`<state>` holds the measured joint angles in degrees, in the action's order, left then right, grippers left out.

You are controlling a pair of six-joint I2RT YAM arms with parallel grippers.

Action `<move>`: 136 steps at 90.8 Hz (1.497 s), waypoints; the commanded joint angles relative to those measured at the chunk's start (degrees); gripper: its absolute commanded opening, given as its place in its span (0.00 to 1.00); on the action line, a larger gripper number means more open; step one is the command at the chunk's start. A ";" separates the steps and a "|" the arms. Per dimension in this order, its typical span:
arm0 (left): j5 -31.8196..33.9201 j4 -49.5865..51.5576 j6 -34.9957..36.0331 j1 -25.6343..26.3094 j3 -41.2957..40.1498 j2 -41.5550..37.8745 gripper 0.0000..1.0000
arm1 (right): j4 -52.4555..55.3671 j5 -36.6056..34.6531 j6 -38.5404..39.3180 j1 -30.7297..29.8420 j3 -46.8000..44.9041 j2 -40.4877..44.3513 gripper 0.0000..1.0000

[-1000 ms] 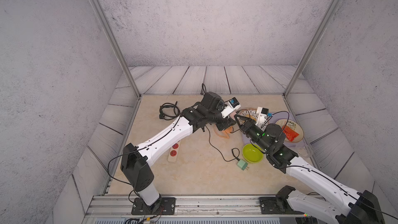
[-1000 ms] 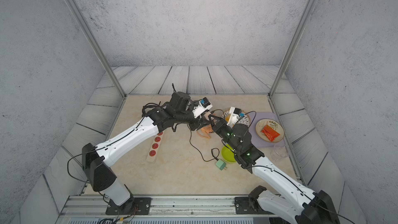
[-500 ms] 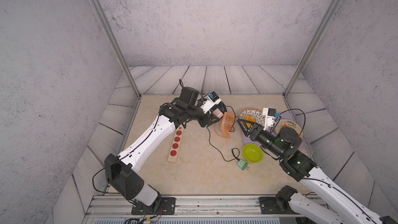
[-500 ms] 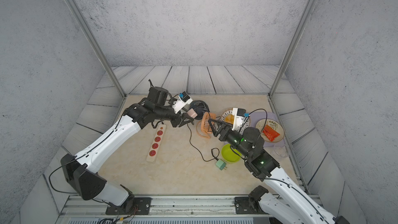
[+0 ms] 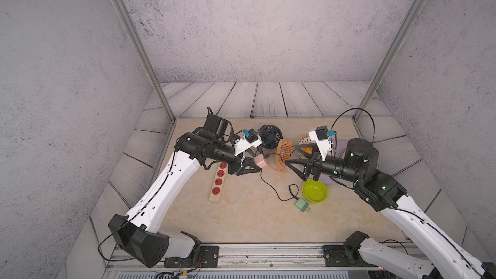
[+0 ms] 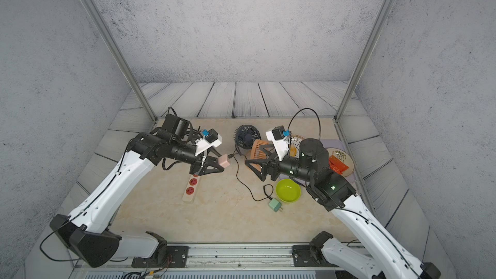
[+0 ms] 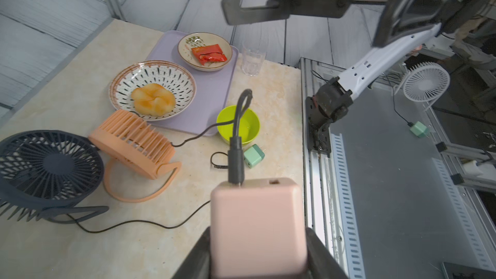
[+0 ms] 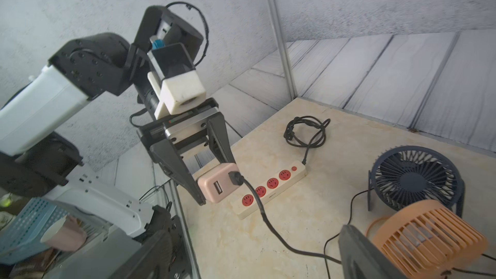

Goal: Plug the desk fan into the power strip
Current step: Pick up the plug from the center of the board.

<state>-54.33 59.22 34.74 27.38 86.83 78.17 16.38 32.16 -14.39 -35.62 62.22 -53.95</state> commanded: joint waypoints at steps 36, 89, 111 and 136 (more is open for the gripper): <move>4.34 10.70 19.67 -0.05 8.78 4.55 0.00 | -10.58 29.36 15.57 3.16 5.23 -15.36 0.94; 6.62 6.57 11.92 0.66 9.81 5.52 0.00 | -12.79 25.08 20.38 0.42 5.64 -21.18 0.76; 6.78 6.69 11.96 1.87 8.62 5.05 0.00 | -11.83 23.65 20.55 -1.43 6.78 -22.44 0.67; 6.46 7.25 12.25 2.51 9.12 4.83 0.00 | -10.74 23.06 20.75 -2.43 7.57 -23.82 0.59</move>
<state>-46.72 66.15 47.13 29.71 95.81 83.83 4.40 55.72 6.09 -37.69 68.03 -77.01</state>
